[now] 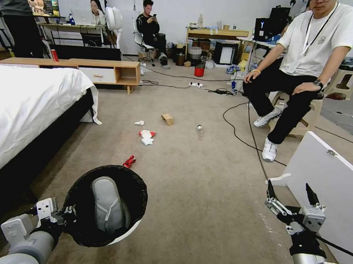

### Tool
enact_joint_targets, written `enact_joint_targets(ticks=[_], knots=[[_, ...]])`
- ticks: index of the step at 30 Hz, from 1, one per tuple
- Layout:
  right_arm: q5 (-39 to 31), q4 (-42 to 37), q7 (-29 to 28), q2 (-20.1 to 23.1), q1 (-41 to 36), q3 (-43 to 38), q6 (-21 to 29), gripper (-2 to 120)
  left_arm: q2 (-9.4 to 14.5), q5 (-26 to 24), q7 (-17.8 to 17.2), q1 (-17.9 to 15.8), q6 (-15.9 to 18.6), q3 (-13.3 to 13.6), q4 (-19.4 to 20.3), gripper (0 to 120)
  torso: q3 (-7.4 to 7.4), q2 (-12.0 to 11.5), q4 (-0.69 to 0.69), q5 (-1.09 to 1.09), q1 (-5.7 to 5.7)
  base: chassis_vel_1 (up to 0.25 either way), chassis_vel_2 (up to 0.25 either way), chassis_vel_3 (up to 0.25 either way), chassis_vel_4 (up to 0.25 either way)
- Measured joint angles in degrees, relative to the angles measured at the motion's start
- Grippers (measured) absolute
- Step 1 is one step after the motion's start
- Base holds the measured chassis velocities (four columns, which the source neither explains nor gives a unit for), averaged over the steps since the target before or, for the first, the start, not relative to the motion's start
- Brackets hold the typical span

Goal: Pick up the trash bin and place the garbage on the floor into it.

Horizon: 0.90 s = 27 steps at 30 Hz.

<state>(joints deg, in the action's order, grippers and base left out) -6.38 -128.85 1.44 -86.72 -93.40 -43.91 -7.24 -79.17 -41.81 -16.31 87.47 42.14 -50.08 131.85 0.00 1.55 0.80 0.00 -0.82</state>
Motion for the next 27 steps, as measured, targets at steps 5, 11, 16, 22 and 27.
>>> enact_joint_targets(ticks=[5,11,16,22,27], knots=[[0.26,0.06,0.19,0.01,0.01,0.04,-0.13,100,-0.13,0.03,0.07,0.12,0.00,-0.08,0.16,2,0.00,0.00,-0.01,0.00,0.01,-0.105,0.111,0.109,-0.098],[0.59,0.10,0.36,0.04,-0.05,0.04,-0.31,100,-0.17,0.09,0.16,0.17,0.00,-0.11,0.34,2,0.00,0.00,-0.01,0.00,0.01,-0.118,0.114,0.105,-0.118],[0.75,0.12,0.46,-0.01,-0.16,0.08,-0.46,100,-0.20,0.11,0.20,0.26,0.00,-0.12,0.45,2,0.00,0.00,0.00,-0.01,0.00,-0.165,0.141,0.157,-0.147],[0.76,0.13,0.52,-0.08,-0.23,0.17,-0.54,100,-0.23,0.13,0.23,0.32,0.00,-0.16,0.55,2,0.00,0.00,-0.01,0.00,0.00,-0.138,0.152,0.153,-0.142],[0.74,0.14,0.63,-0.09,-0.39,0.29,-0.60,100,-0.23,-0.28,0.22,0.36,0.00,-0.18,0.55,2,0.00,0.00,-0.01,0.00,0.01,-0.114,0.129,0.126,-0.137]])
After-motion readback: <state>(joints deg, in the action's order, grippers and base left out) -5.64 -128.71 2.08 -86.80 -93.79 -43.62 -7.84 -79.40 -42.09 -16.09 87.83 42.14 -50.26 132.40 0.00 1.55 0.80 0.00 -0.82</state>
